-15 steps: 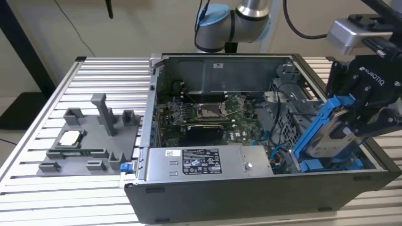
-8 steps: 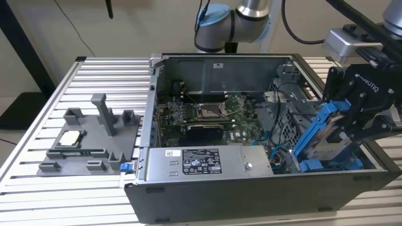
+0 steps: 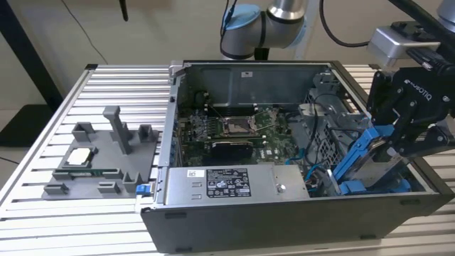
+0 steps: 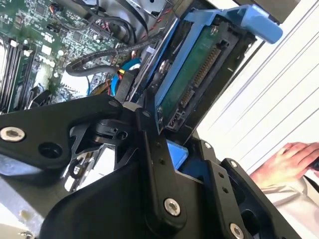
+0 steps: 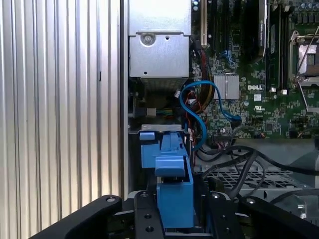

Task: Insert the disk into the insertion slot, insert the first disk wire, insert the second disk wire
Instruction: 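Insert the second disk wire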

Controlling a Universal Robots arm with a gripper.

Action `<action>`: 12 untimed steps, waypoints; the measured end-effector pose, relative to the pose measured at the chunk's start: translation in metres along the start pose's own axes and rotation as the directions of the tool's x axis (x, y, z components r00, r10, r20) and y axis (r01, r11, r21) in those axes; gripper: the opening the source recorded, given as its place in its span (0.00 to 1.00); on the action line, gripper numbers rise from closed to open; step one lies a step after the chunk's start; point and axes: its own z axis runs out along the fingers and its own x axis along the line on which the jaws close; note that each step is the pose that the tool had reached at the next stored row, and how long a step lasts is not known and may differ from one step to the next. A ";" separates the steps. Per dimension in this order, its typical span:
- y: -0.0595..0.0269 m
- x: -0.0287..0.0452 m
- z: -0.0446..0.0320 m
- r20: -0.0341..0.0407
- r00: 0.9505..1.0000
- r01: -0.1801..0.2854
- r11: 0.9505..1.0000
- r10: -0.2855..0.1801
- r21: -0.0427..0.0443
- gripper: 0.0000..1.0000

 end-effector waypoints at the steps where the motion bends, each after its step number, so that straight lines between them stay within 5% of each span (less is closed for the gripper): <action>1: 0.0000 0.0000 0.0000 0.000 1.000 0.000 1.000 0.000 0.000 0.40; 7: 0.0000 0.0000 -0.0001 0.000 1.000 0.000 1.000 0.000 0.000 0.42; 12: 0.0000 0.0000 -0.0001 0.000 1.000 0.000 1.000 0.000 0.000 0.60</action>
